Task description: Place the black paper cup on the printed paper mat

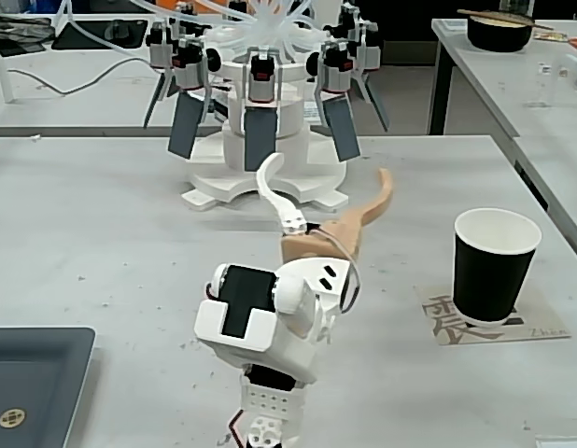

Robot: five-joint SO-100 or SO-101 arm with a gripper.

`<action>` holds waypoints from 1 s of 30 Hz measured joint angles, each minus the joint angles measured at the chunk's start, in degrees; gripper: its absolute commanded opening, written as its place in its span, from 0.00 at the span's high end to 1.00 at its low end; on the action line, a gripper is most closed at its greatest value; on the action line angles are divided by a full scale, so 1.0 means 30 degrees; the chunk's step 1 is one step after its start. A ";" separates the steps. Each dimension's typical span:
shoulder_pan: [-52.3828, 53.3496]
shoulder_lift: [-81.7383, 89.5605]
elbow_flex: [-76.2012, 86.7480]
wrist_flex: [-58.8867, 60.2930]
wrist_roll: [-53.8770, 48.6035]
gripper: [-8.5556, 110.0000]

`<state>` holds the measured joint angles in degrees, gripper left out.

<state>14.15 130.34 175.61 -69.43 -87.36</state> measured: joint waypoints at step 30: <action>-0.5479 -1.0430 -1.0869 0.2988 -0.1494 0.69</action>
<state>-2.29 99.05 143.00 -60.47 -91.85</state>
